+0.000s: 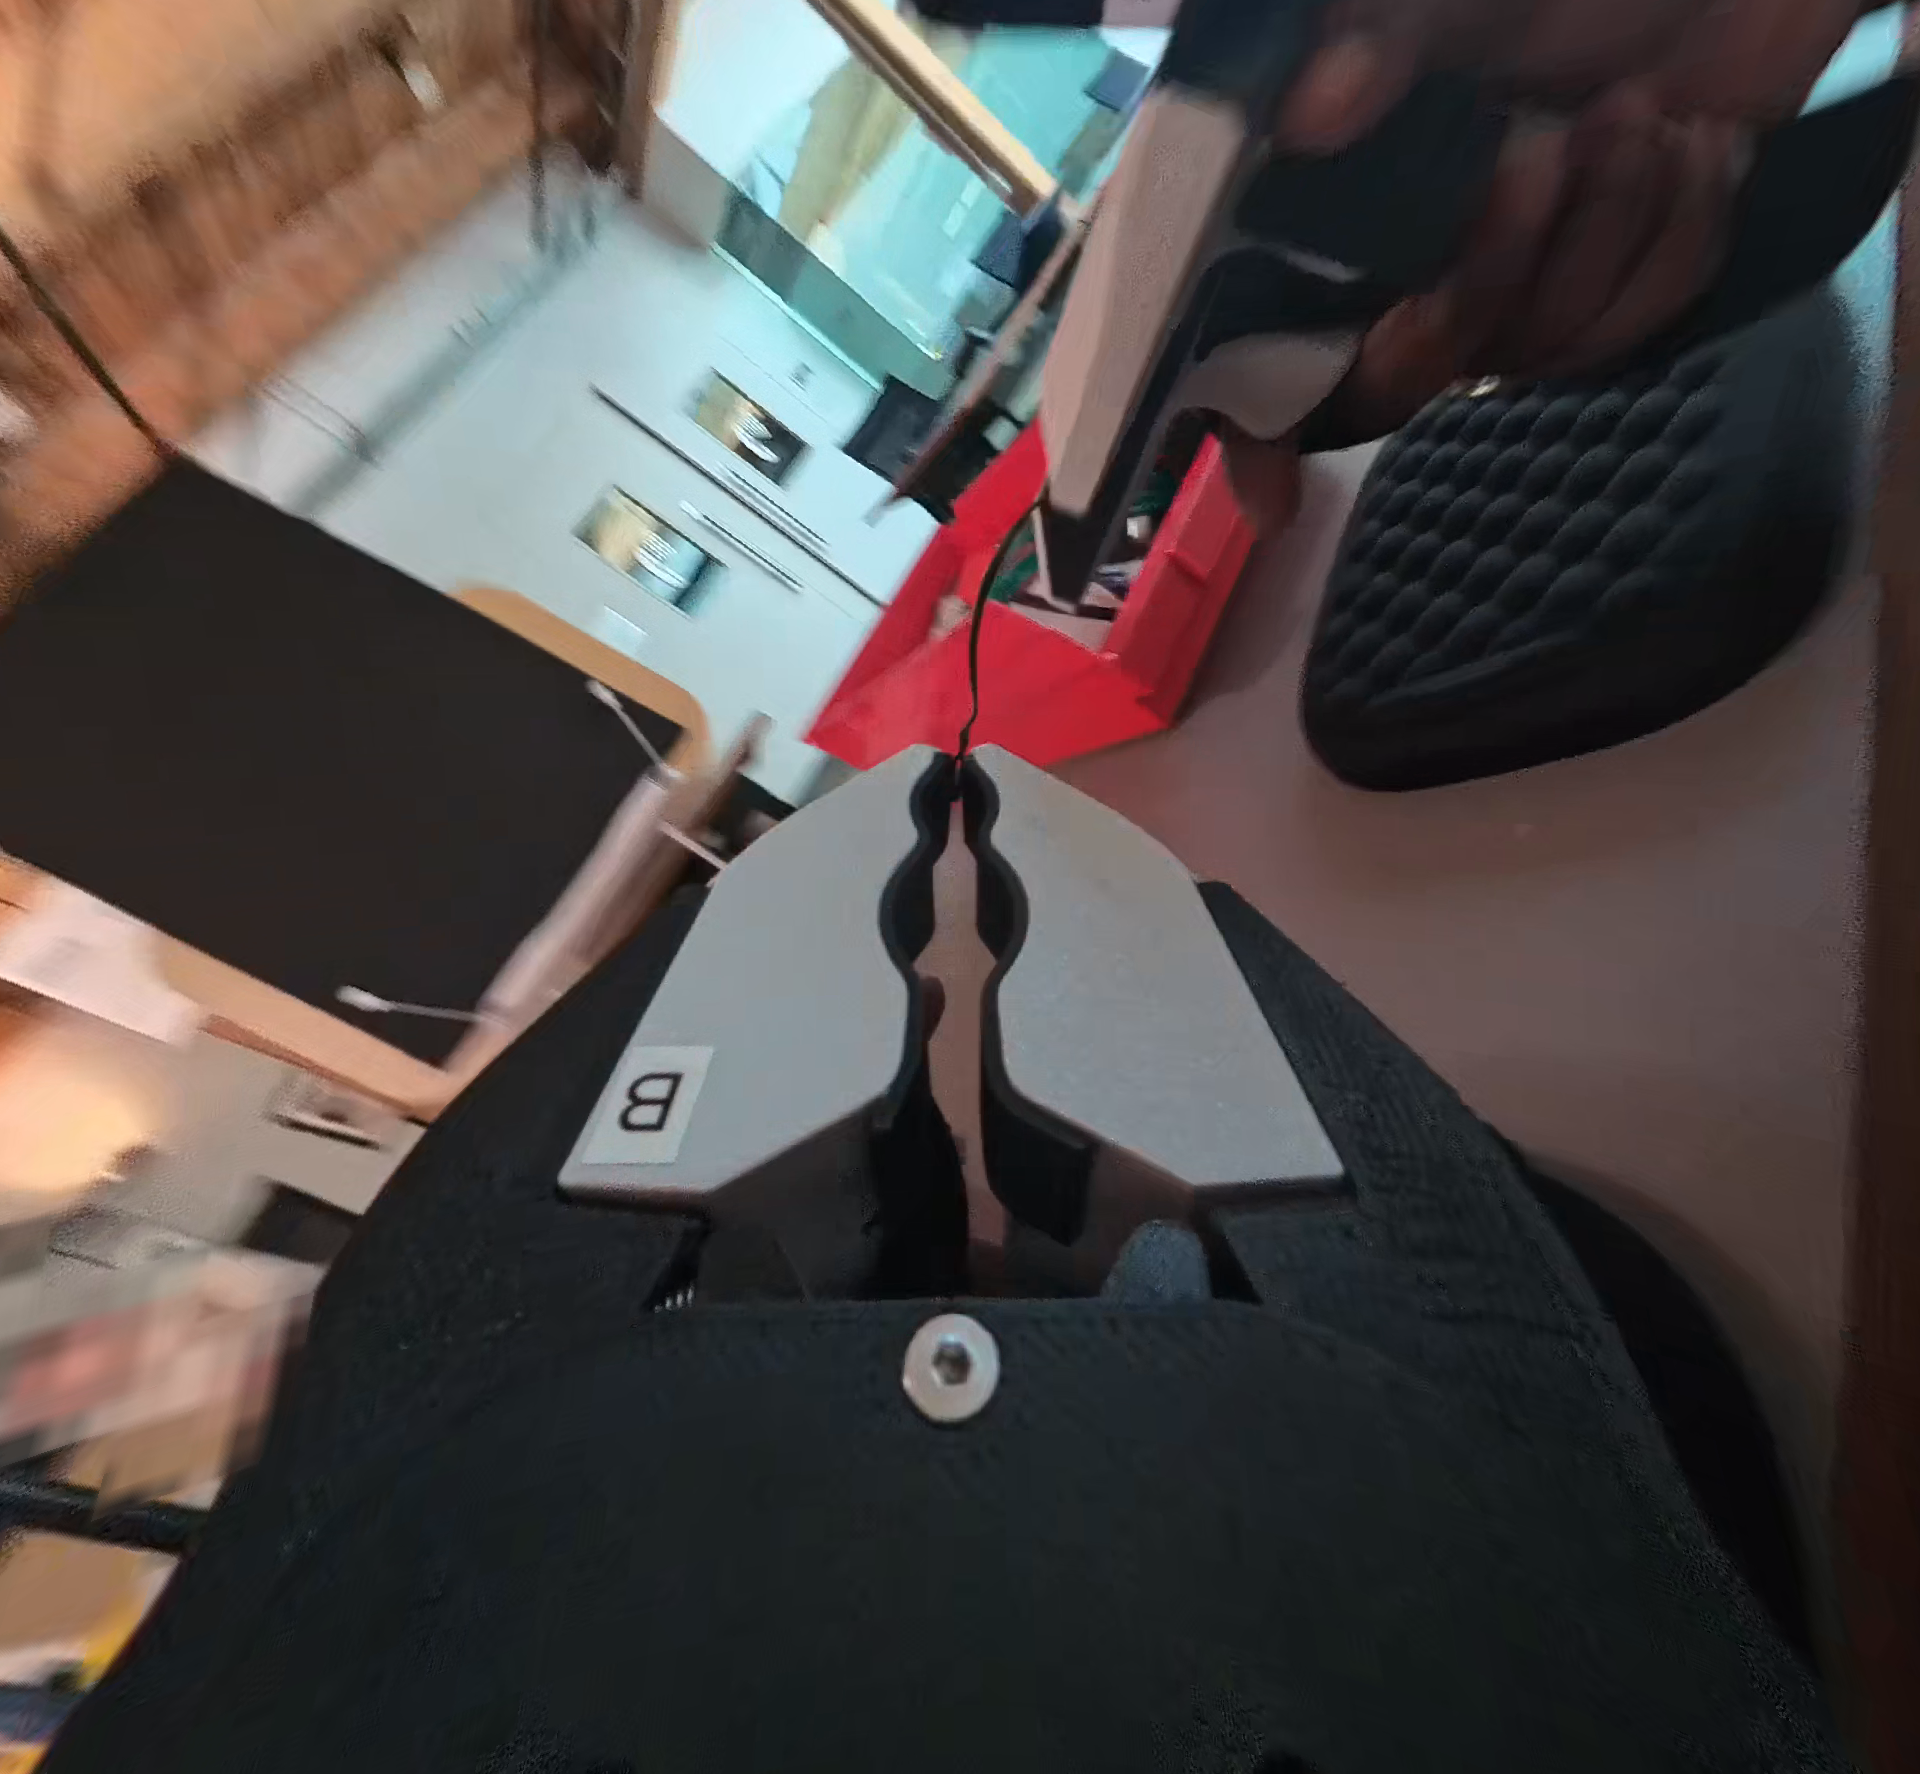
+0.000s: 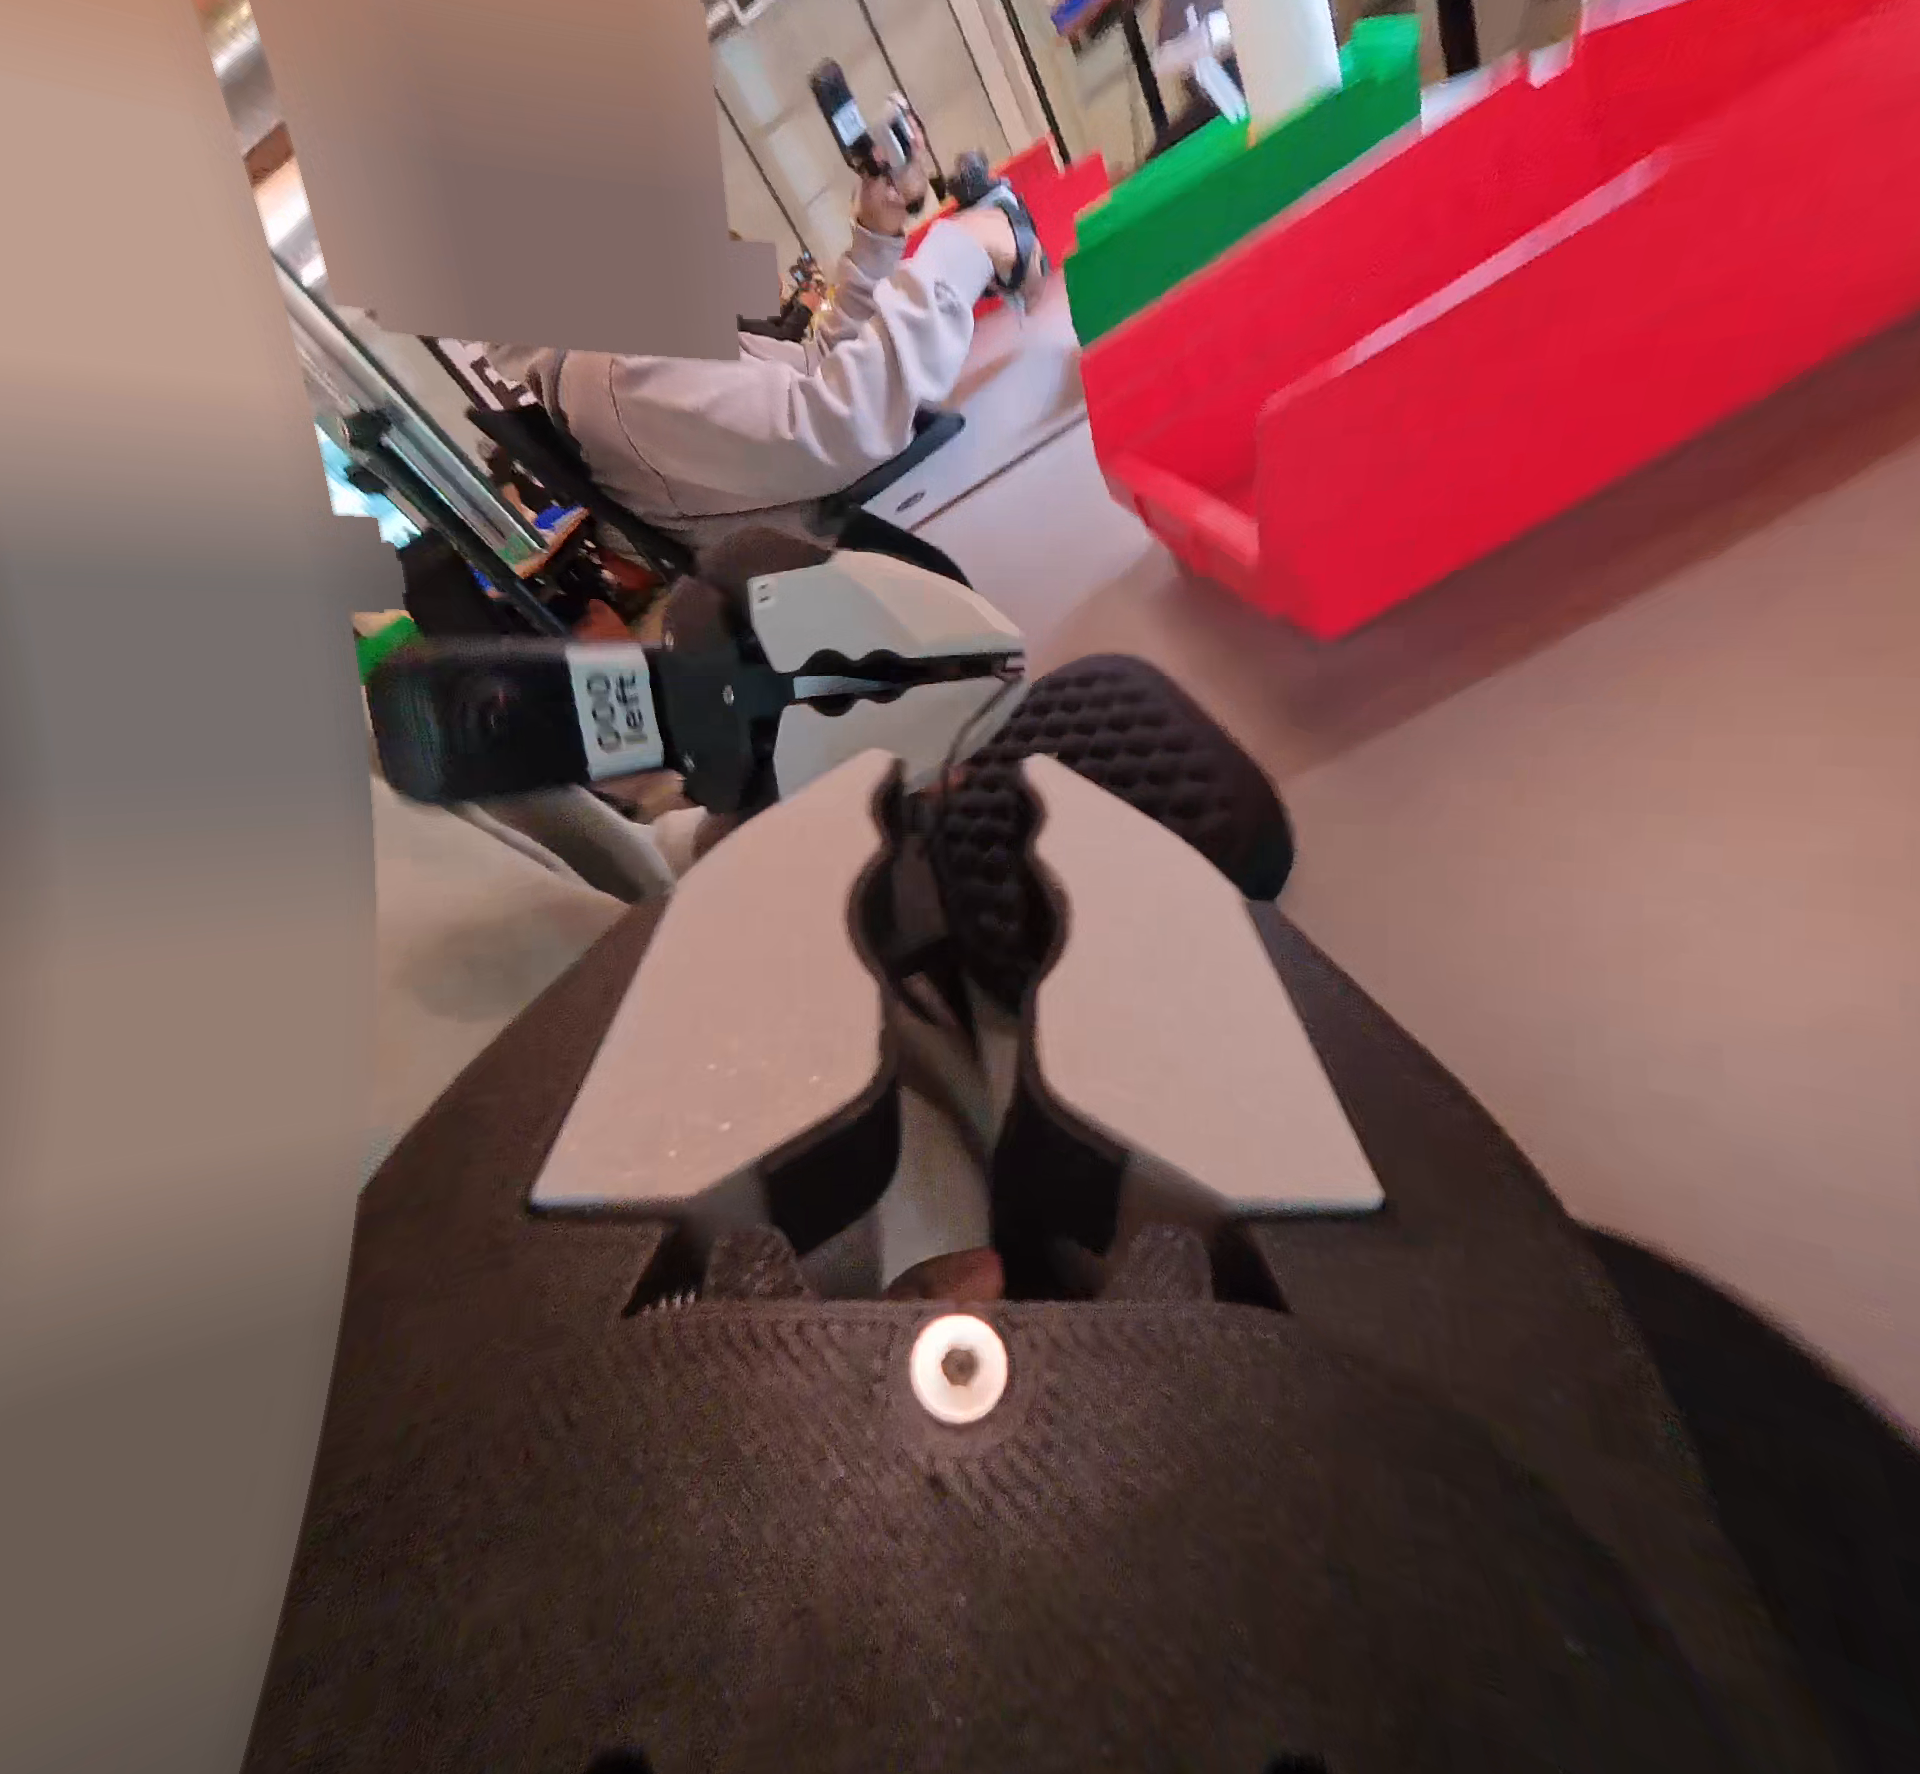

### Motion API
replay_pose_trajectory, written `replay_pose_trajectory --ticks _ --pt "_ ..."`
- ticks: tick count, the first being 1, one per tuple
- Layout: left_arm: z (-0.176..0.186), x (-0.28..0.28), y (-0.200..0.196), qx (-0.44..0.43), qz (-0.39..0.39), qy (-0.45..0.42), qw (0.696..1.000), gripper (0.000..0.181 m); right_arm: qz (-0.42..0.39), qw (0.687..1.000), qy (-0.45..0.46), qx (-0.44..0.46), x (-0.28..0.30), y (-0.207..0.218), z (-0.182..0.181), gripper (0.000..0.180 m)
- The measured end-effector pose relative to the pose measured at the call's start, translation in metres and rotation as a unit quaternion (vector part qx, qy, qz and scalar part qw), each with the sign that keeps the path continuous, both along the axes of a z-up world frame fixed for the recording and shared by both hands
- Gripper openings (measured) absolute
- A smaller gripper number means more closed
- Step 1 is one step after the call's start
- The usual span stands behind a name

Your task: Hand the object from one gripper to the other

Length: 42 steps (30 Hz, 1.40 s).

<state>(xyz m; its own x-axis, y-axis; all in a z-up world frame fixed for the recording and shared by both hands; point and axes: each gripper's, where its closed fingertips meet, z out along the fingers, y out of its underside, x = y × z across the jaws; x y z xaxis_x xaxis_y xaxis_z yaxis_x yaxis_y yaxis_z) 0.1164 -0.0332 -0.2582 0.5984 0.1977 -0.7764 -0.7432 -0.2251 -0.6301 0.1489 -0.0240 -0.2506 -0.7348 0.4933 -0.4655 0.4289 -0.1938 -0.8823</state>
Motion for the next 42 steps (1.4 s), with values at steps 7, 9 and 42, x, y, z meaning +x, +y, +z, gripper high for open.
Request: replay_pose_trajectory --ticks 7,9,42 --pt "-0.028 0.01 -0.002 -0.086 -0.086 -0.333 0.935 0.002 -0.117 0.834 0.385 0.377 0.0 0.015 0.002 0.047" --pt "-0.028 0.017 -0.003 -0.087 -0.112 -0.364 0.921 0.002 -0.09 0.821 0.396 0.401 0.003 0.008 -0.008 0.043" --pt "-0.011 0.014 0.002 -0.048 -0.022 0.146 0.988 0.005 -0.04 0.996 -0.029 0.077 -0.007 0.01 -0.022 0.0"
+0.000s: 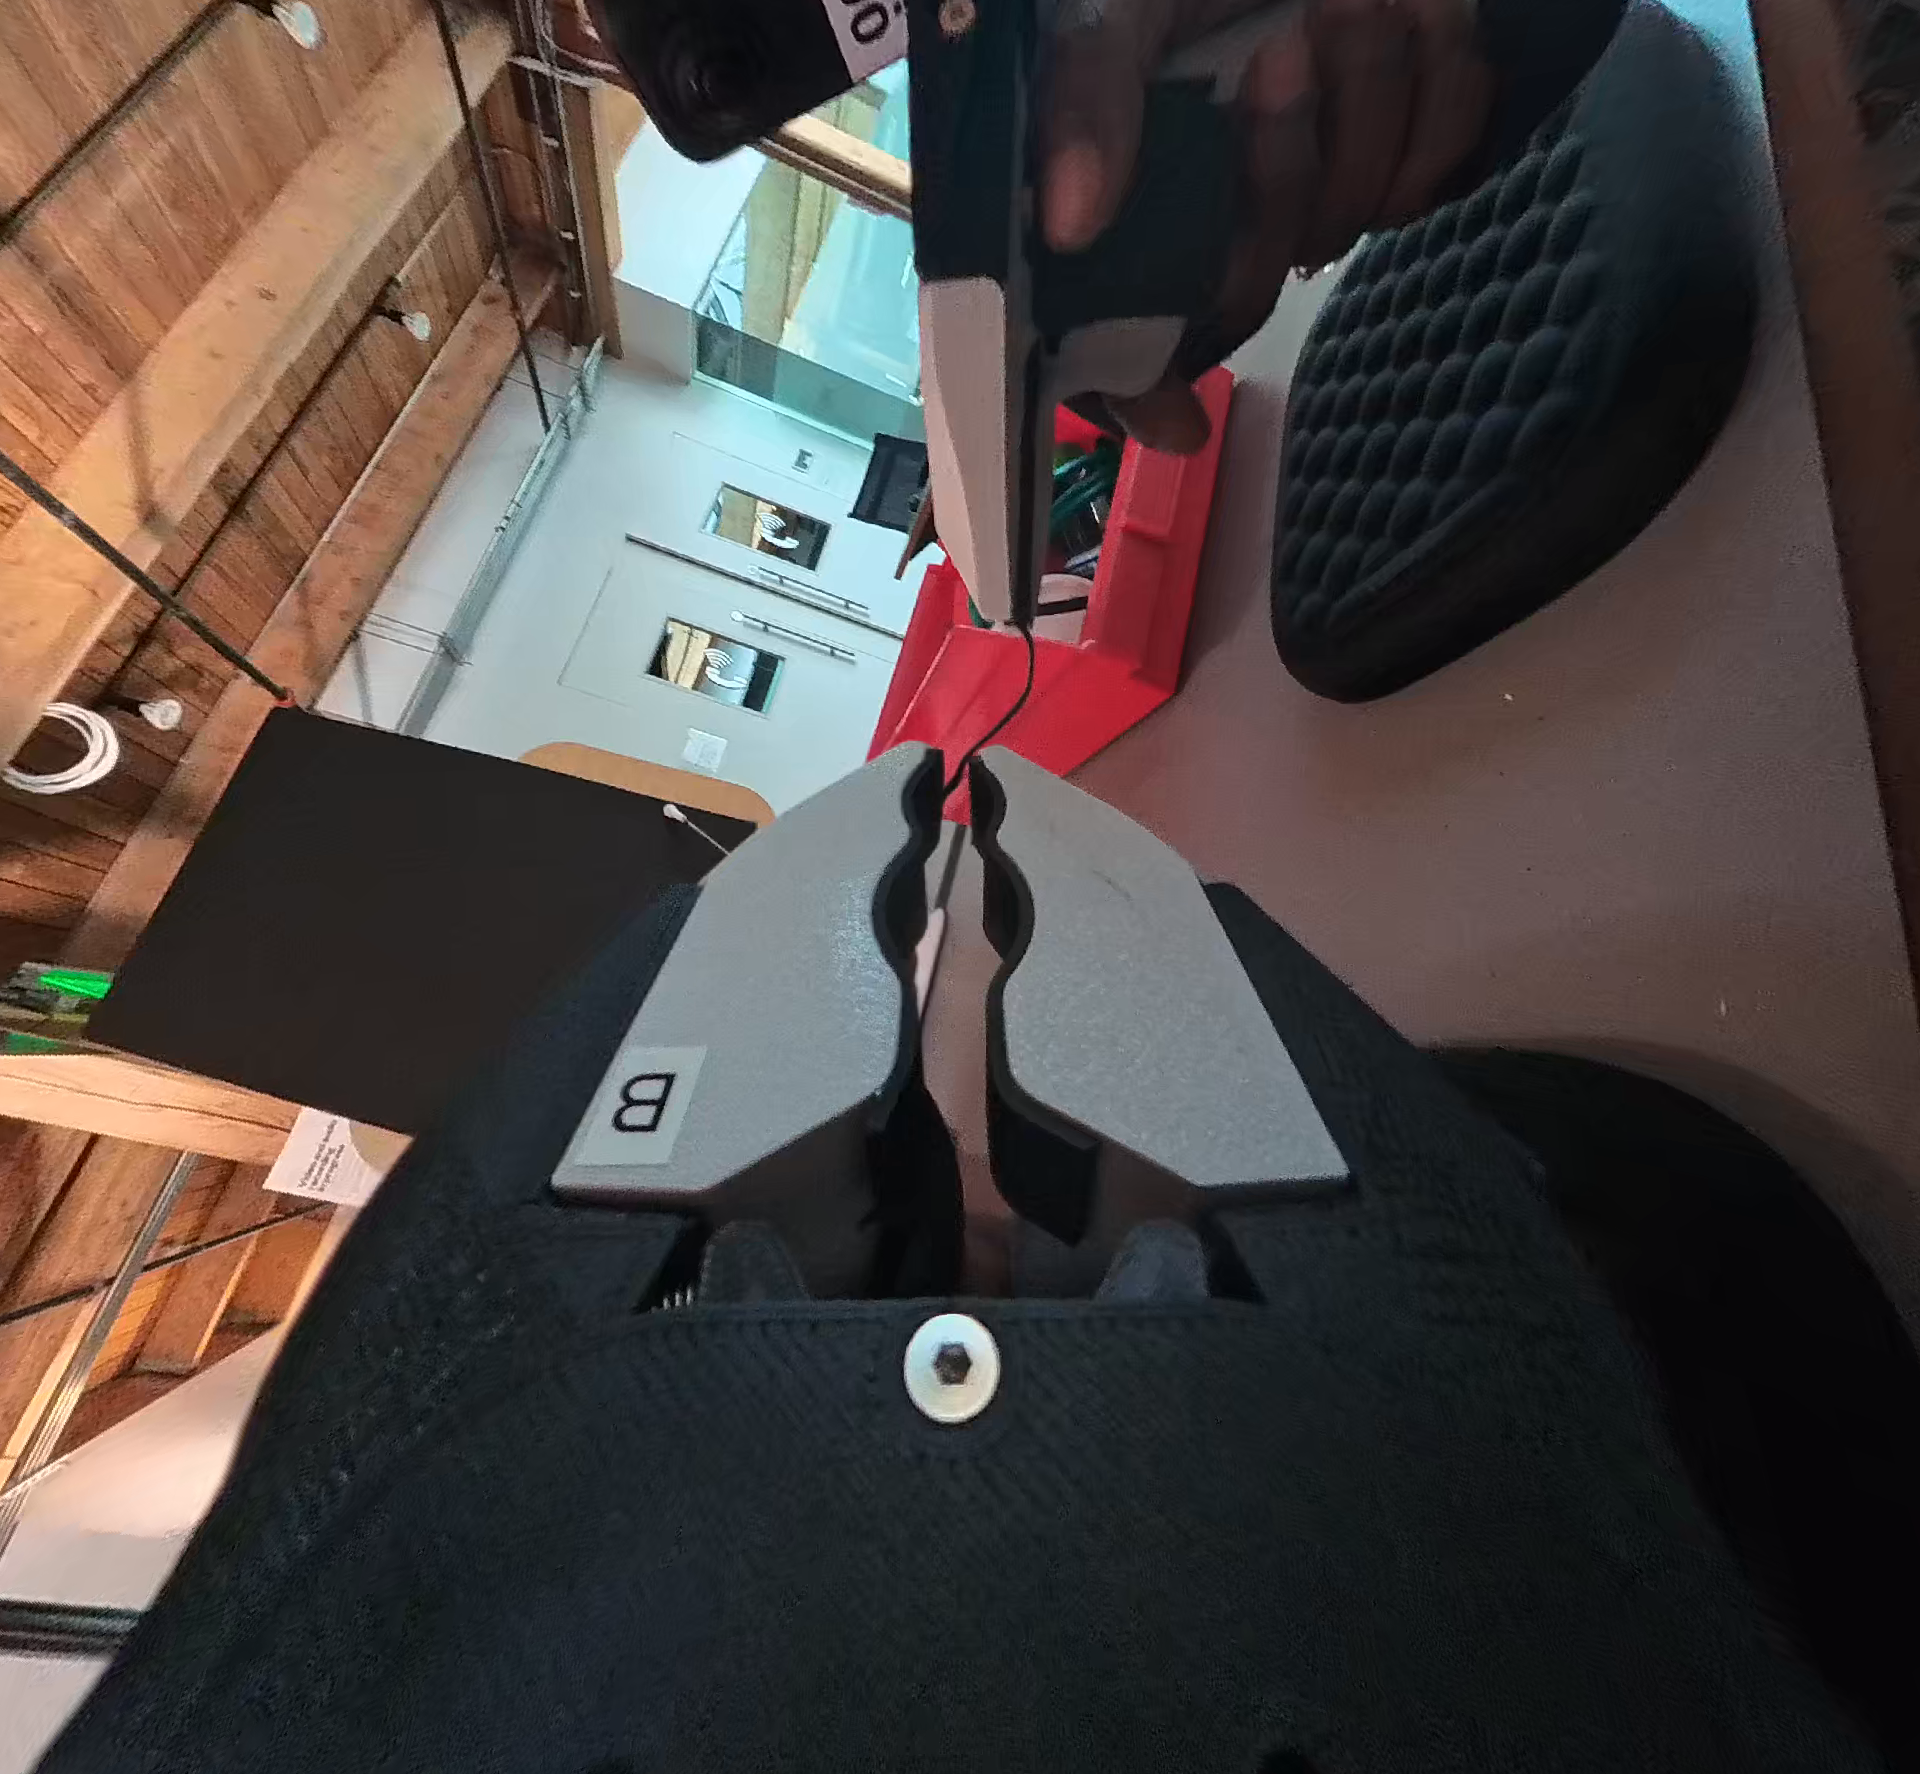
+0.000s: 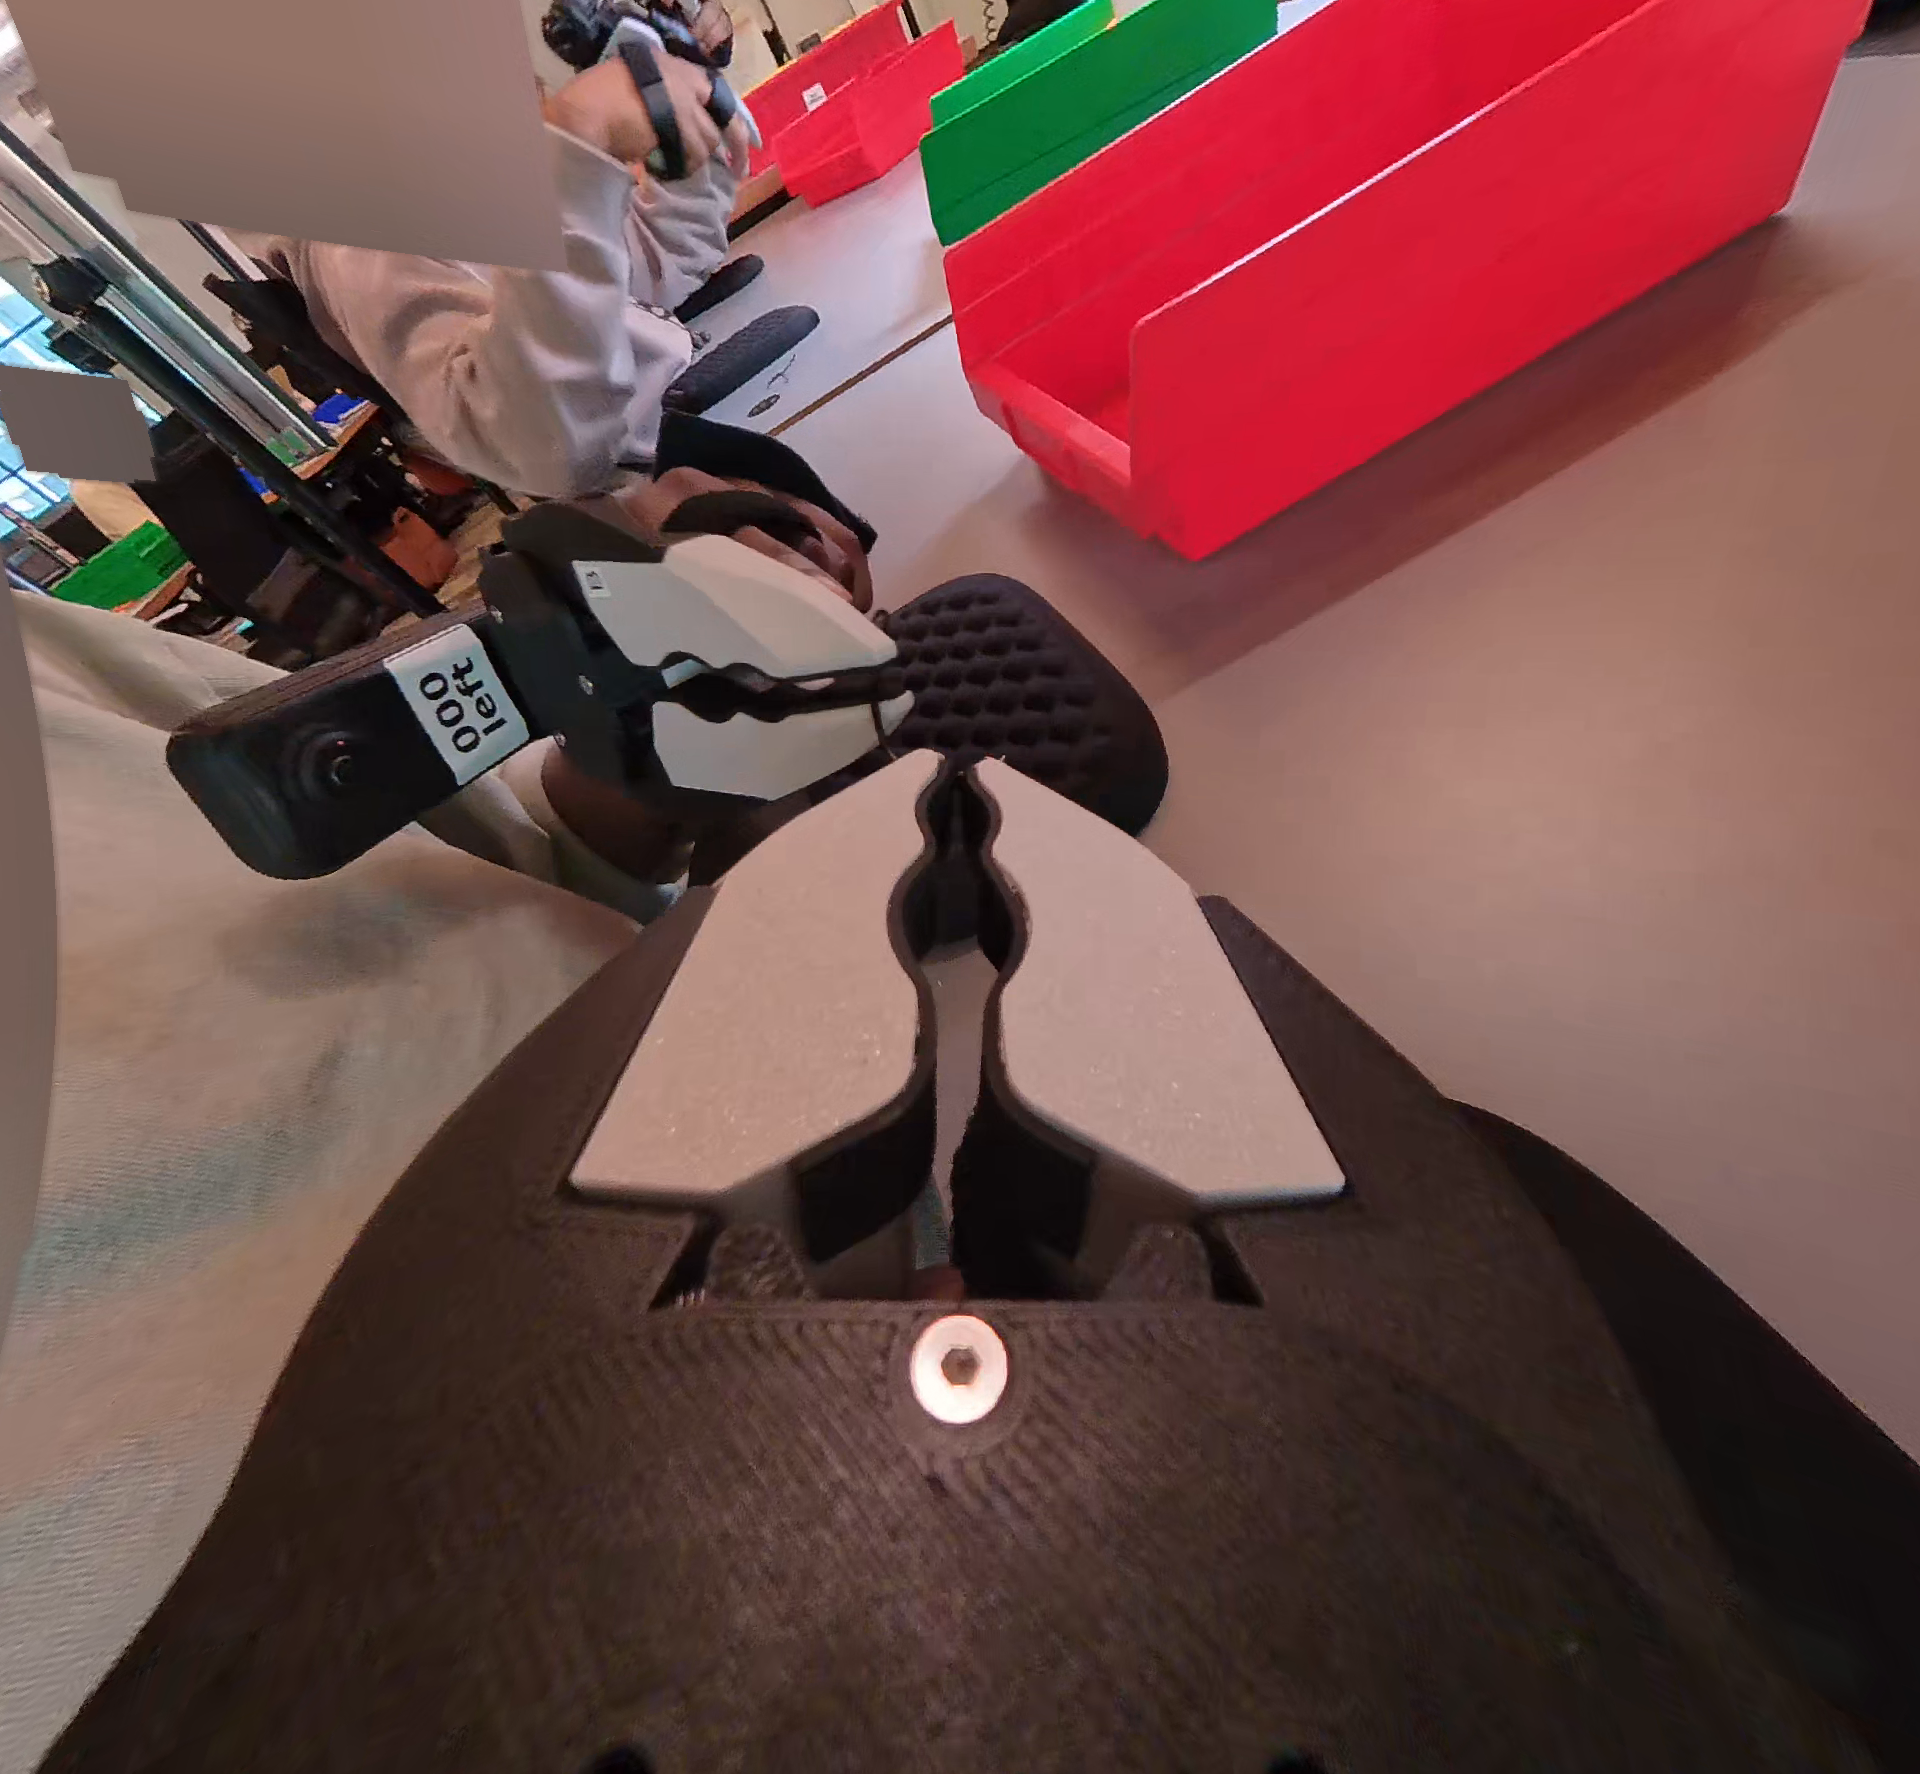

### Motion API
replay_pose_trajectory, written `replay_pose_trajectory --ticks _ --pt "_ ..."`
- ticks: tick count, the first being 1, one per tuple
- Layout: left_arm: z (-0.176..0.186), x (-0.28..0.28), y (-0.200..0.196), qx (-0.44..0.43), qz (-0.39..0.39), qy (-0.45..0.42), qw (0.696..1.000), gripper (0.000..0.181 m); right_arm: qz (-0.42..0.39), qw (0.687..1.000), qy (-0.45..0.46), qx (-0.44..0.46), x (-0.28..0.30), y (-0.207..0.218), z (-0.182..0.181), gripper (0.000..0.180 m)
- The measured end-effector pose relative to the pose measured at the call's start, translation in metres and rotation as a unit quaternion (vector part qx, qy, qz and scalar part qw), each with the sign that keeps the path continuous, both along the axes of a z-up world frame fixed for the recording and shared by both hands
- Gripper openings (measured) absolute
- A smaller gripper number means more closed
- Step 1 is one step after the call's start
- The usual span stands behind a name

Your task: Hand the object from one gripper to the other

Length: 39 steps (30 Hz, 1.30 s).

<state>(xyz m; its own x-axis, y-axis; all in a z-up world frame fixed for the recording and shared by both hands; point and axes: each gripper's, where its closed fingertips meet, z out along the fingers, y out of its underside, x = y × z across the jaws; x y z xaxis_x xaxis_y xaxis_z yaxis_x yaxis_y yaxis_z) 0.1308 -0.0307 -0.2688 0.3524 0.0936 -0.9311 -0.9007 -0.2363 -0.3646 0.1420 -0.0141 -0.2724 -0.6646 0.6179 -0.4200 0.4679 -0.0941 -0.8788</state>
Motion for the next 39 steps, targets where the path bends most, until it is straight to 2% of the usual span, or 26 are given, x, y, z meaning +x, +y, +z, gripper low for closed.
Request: replay_pose_trajectory --ticks 3,6,7,8,10,13,16,18,20,22,24,25,27,30,32,35,39 --pt "-0.005 -0.001 -0.001 -0.019 -0.001 -0.016 1.0 0.003 0.002 1.0 0.004 -0.003 0.001 0.0 0.003 0.0" --pt "-0.005 0.001 -0.002 -0.024 -0.009 -0.076 0.997 0.002 0.017 0.999 0.042 -0.002 0.004 -0.002 0.01 0.001" --pt "-0.003 0.0 -0.002 -0.021 -0.01 -0.103 0.994 0.002 0.023 0.997 0.077 0.003 0.006 -0.003 0.015 0.007" --pt "-0.003 -0.002 -0.003 -0.023 -0.012 -0.133 0.991 0.002 0.03 0.992 0.118 0.017 0.008 -0.003 0.02 0.022" --pt "-0.007 0.0 -0.005 -0.039 -0.028 -0.2 0.979 0.002 0.031 0.973 0.211 0.085 0.012 -0.002 0.025 0.037" --pt "-0.012 0.011 -0.007 -0.067 -0.073 -0.277 0.956 0.002 0.032 0.911 0.337 0.234 0.017 -0.005 0.022 0.039" --pt "-0.015 0.021 -0.01 -0.088 -0.107 -0.329 0.934 0.002 0.045 0.826 0.432 0.36 0.022 -0.014 0.016 0.035" --pt "-0.017 0.023 -0.011 -0.101 -0.114 -0.348 0.925 0.002 0.056 0.773 0.463 0.43 0.022 -0.018 0.009 0.031" --pt "-0.019 0.027 -0.012 -0.112 -0.124 -0.354 0.92 0.002 0.06 0.741 0.465 0.481 0.017 -0.019 0.0 0.026" --pt "-0.02 0.031 -0.013 -0.118 -0.131 -0.355 0.918 0.002 0.063 0.73 0.463 0.498 0.014 -0.019 -0.005 0.013" --pt "-0.018 0.027 -0.013 -0.106 -0.122 -0.349 0.923 0.002 0.073 0.746 0.452 0.484 0.016 -0.022 -0.008 0.001" --pt "-0.015 0.024 -0.013 -0.093 -0.121 -0.337 0.929 0.005 0.073 0.765 0.437 0.467 0.016 -0.022 -0.007 0.0" --pt "-0.009 0.023 -0.012 -0.063 -0.122 -0.287 0.948 0.029 0.058 0.82 0.385 0.419 0.012 -0.018 -0.004 0.0" --pt "-0.001 0.014 -0.009 -0.015 -0.077 -0.147 0.986 0.036 0.068 0.925 0.23 0.295 0.011 -0.015 -0.008 0.0" --pt "0.002 0.01 -0.005 0.005 -0.041 -0.059 0.997 0.035 0.094 0.974 0.11 0.174 0.017 -0.021 -0.007 0.0" --pt "0.002 0.009 0.0 0.015 -0.022 -0.023 0.999 0.026 0.078 0.995 0.005 0.059 0.012 -0.018 -0.004 0.0" --pt "0.002 0.001 0.002 0.017 0.003 -0.024 1.0 0.015 0.067 0.996 -0.041 0.039 0.011 -0.018 -0.012 0.0"
